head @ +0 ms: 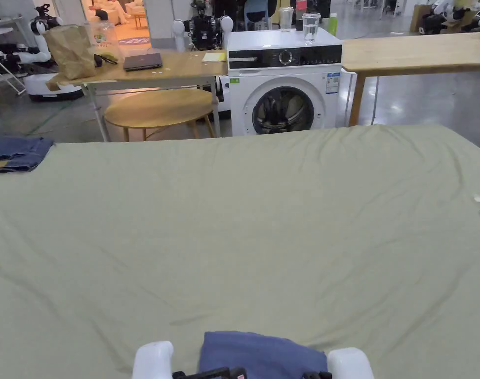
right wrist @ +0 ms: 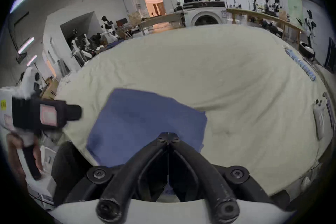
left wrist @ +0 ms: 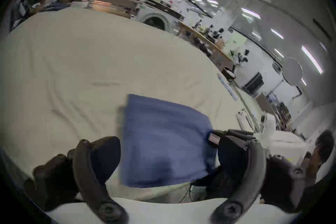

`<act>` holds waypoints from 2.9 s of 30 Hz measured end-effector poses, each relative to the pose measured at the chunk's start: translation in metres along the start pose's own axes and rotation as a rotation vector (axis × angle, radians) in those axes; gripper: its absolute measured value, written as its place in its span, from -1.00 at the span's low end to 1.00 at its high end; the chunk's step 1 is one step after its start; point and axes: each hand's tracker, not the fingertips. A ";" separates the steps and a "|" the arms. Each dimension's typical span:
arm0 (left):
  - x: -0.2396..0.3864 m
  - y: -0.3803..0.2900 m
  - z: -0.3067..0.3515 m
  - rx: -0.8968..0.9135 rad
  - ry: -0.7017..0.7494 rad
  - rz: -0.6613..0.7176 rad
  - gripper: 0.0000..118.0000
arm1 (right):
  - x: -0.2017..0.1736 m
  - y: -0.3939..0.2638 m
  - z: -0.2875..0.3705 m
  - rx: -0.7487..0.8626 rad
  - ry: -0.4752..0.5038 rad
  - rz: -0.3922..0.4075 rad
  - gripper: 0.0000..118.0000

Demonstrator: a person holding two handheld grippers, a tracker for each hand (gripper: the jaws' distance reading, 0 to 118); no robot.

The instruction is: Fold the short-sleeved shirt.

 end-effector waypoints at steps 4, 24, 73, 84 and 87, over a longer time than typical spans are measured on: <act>-0.050 -0.002 -0.007 -0.043 -0.068 0.184 0.84 | 0.010 -0.006 -0.019 -0.050 -0.044 -0.012 -1.00; -0.107 0.018 -0.023 -0.100 -0.195 0.288 -0.37 | -0.019 0.015 -0.004 0.005 -0.027 0.072 -1.00; -0.028 0.159 0.105 0.556 0.528 -0.335 -1.00 | -0.043 0.165 0.063 0.487 -0.206 0.117 -1.00; 0.120 0.185 0.078 0.623 0.485 -0.492 -1.00 | -0.034 0.220 0.126 0.669 -0.296 0.136 -1.00; 0.124 0.177 0.089 0.642 0.422 -0.430 -0.91 | -0.035 0.215 0.133 0.665 -0.309 0.165 -1.00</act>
